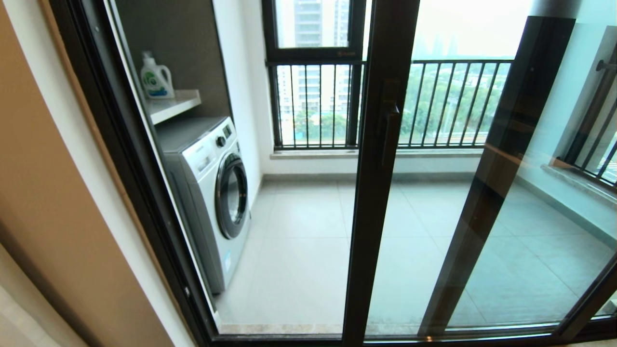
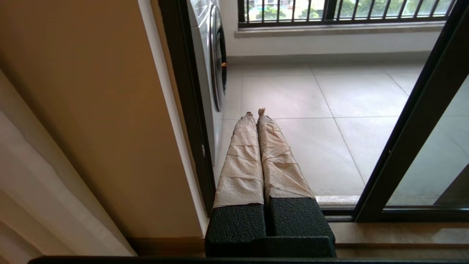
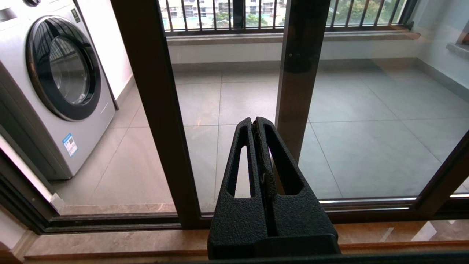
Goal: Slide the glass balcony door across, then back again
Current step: Open the slid door
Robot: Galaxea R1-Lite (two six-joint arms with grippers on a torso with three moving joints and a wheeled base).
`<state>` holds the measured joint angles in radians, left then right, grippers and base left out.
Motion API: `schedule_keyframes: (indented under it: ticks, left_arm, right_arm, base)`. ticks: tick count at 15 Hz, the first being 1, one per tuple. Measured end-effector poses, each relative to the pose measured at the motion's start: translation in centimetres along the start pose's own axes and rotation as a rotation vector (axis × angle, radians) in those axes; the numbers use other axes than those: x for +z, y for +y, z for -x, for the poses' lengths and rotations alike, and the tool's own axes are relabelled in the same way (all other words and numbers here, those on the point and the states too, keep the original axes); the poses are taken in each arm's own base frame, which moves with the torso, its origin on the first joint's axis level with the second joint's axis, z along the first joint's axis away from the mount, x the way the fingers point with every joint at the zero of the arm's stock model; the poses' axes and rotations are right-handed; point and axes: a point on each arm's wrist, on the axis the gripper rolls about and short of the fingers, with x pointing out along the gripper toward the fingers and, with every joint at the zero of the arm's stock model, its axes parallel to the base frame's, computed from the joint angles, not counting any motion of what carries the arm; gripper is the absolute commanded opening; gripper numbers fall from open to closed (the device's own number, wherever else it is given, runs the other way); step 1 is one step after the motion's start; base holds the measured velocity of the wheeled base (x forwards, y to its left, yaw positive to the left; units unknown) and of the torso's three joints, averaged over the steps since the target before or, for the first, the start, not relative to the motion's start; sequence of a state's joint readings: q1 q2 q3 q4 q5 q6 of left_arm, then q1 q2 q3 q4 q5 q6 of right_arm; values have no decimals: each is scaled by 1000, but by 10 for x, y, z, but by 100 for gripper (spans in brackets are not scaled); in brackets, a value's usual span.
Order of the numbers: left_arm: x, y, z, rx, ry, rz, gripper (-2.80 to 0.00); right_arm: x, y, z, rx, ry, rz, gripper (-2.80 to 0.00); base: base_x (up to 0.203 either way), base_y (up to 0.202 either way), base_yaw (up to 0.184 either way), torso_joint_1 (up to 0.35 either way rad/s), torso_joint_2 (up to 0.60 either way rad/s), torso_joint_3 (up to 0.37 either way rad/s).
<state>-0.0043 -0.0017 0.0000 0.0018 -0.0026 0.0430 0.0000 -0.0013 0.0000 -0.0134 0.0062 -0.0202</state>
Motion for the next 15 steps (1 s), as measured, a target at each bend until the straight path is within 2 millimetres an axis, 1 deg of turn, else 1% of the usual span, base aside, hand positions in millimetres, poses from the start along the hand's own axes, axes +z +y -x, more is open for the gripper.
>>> schedule_keyframes:
  ticks: [2, 8, 10, 11, 12, 13, 14, 15]
  left_arm:
    - [1, 0, 0, 5, -5, 45, -280]
    - [1, 0, 0, 5, -8, 55, -280]
    - [1, 0, 0, 5, -7, 55, -280]
    - [1, 0, 0, 5, -7, 55, -280]
    - [1, 0, 0, 5, -7, 55, -280]
    - [1, 0, 0, 5, -7, 55, -280]
    - [1, 0, 0, 5, -7, 55, -280]
    - [1, 0, 0, 6, -7, 55, -280]
  right_arm:
    - [0, 0, 0, 1, 0, 2, -280]
    - [0, 0, 0, 0, 1, -2, -280]
    - [3, 0, 0, -11, -32, -40, -280]
    - [10, 0, 1, -3, -61, -69, -280]
    - [23, 0, 4, 15, -102, -81, -280]
    - [37, 0, 5, 44, -112, -84, -280]
    - [55, 1, 5, 78, -123, -84, -280]
    - [72, 1, 2, 122, -116, -83, -280]
  base:
    - [0, 0, 0, 0, 0, 0]
    - [0, 0, 0, 0, 0, 0]
    - [0, 0, 0, 0, 0, 0]
    - [0, 0, 0, 0, 0, 0]
    - [0, 0, 0, 0, 0, 0]
    - [0, 0, 0, 0, 0, 0]
    - [0, 0, 0, 0, 0, 0]
    - [0, 0, 0, 0, 0, 0]
